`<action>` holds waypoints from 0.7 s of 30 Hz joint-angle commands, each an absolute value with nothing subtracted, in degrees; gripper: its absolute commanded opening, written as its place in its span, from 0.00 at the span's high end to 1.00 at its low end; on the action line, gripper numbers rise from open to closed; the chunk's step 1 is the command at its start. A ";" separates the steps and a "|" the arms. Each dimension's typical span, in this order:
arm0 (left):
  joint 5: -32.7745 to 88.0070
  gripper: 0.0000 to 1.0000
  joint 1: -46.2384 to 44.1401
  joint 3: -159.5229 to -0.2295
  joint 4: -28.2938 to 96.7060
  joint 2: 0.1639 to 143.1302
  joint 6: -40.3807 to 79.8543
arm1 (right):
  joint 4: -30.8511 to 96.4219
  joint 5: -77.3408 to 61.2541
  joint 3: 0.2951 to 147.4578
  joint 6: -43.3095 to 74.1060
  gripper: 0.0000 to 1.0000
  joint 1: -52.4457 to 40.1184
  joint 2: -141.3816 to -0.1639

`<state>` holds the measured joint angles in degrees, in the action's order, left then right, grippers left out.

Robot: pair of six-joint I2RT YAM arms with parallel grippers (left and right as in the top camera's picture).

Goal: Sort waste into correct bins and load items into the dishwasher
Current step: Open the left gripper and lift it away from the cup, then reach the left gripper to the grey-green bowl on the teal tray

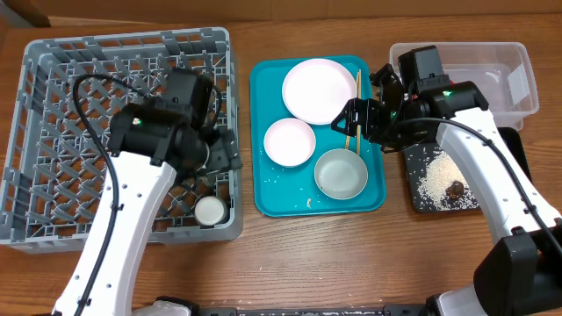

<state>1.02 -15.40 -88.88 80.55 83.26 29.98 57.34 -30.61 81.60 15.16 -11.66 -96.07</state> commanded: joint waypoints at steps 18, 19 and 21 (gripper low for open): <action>10.55 0.01 -26.39 -90.87 63.61 93.49 25.69 | 67.61 -28.10 90.72 14.98 0.00 7.60 -82.67; 10.52 0.05 -27.75 -90.85 62.57 94.87 26.09 | 68.34 -28.10 90.72 14.96 0.00 8.23 -82.67; 9.96 0.11 -30.39 -90.87 60.64 97.86 28.27 | 69.80 -28.05 90.72 14.74 0.00 9.10 -82.78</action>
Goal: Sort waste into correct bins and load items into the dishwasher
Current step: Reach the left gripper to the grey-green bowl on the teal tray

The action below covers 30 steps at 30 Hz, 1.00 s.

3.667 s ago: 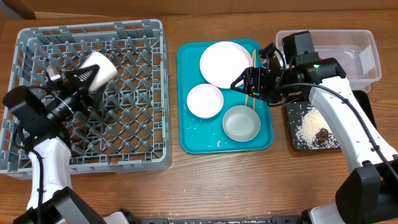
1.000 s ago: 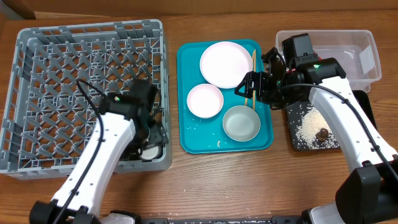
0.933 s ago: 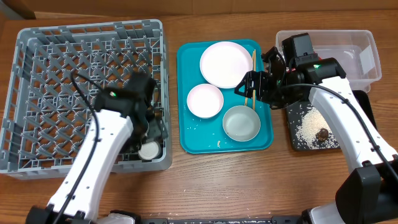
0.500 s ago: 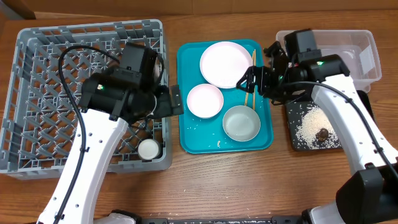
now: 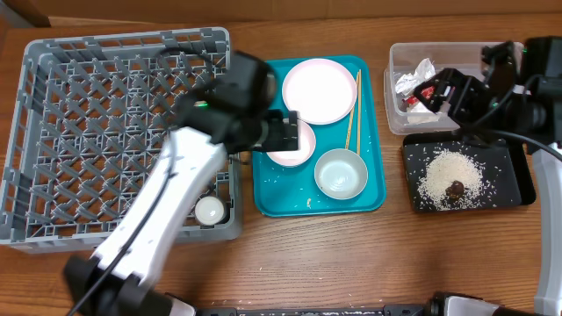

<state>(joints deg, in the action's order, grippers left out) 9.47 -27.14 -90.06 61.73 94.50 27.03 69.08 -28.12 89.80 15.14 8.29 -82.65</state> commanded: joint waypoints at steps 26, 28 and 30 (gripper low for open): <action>4.01 0.49 -39.09 -90.74 56.97 115.96 42.52 | 72.75 -26.98 90.06 13.04 0.00 9.17 -83.15; 4.03 0.48 -39.09 -90.19 56.75 115.98 42.22 | 72.77 -26.98 90.06 13.04 0.00 9.17 -83.15; 4.08 0.57 -39.09 -89.71 56.49 115.98 42.24 | 72.77 -26.98 90.06 13.04 0.00 9.17 -83.15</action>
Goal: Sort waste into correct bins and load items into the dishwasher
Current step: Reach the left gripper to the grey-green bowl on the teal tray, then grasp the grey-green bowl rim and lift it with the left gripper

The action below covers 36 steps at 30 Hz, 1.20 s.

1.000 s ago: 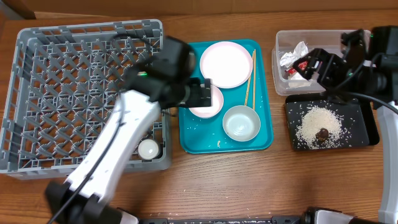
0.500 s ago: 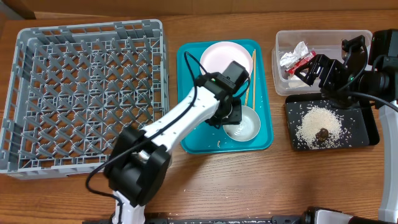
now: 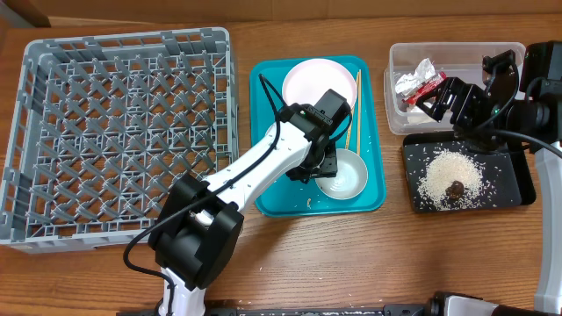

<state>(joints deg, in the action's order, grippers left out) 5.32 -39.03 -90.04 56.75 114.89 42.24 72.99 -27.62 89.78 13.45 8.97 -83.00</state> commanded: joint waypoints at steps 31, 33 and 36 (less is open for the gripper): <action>4.51 0.95 -39.92 -86.37 51.59 117.93 42.48 | 74.28 -26.55 90.04 11.90 0.00 9.17 -83.15; 4.51 0.96 -39.92 -86.37 51.59 117.95 42.48 | 74.28 -26.57 90.06 11.90 0.00 9.17 -83.15; 5.06 0.96 -39.92 -86.41 51.59 117.95 42.50 | 74.26 -26.52 90.06 11.90 0.00 9.17 -83.15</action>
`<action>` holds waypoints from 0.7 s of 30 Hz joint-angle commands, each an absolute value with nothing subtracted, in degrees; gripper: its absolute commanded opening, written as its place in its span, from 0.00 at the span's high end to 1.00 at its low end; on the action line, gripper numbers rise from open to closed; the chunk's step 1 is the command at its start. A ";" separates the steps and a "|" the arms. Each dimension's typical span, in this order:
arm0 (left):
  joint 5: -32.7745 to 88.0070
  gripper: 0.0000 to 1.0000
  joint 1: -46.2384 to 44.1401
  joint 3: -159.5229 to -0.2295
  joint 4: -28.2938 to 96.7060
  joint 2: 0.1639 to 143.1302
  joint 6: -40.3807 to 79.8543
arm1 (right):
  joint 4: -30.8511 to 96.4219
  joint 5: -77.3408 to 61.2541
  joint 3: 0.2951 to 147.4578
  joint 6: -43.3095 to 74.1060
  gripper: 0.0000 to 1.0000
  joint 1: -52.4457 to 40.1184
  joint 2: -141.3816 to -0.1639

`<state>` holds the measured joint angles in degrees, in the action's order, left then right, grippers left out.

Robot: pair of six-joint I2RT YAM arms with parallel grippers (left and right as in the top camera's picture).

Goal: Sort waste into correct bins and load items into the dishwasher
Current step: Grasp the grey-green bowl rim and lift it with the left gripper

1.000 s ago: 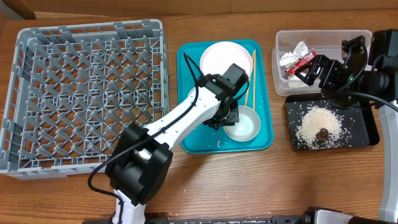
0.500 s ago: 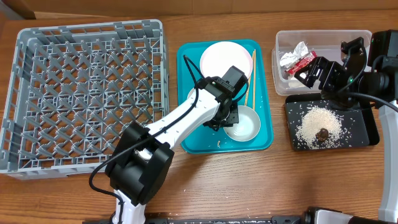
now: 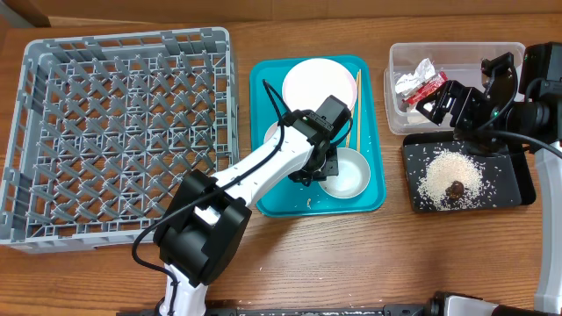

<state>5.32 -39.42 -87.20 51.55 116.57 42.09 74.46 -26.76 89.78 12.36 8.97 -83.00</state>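
Note:
My left gripper [image 3: 320, 168] hangs low over the teal tray [image 3: 263, 189], at the left rim of the pale green bowl [image 3: 345, 175]. Its wrist hides the fingers, so their state does not show. The arm covers part of the small white bowl [image 3: 274, 134]. A white plate [image 3: 316, 86] and chopsticks [image 3: 353, 110] lie further back on the tray. My right gripper [image 3: 436, 101] hovers open and holding nothing at the front edge of the clear bin [image 3: 518, 61], which holds crumpled wrappers [image 3: 418, 83].
The grey dish rack [image 3: 123, 132] fills the left side of the table, and my left arm crosses its near right corner. A black tray [image 3: 514, 189] with spilled rice [image 3: 450, 174] and a brown lump [image 3: 455, 187] sits in front of the clear bin.
My left gripper has stayed at the green bowl's left rim and the arm has shifted only slightly. The right arm has not moved.
My left gripper was over the rack beside a small white cup while the right gripper was at the tray near the chopsticks. Then the left was at the tray's edge, the right at the clear bin, wrappers lying inside. Since then the left has stood at the green bowl.

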 commanded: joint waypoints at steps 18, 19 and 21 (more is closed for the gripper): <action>-23.44 0.96 -38.92 -104.81 75.99 100.20 38.57 | 73.17 -26.35 90.06 11.92 0.00 9.17 -83.15; -27.18 0.96 -38.70 -104.81 76.14 98.67 38.54 | 73.17 -26.35 90.06 11.92 0.00 9.17 -83.15; -34.98 0.96 -38.17 -104.81 76.55 95.85 38.59 | 73.17 -26.35 90.06 11.92 0.00 9.17 -83.15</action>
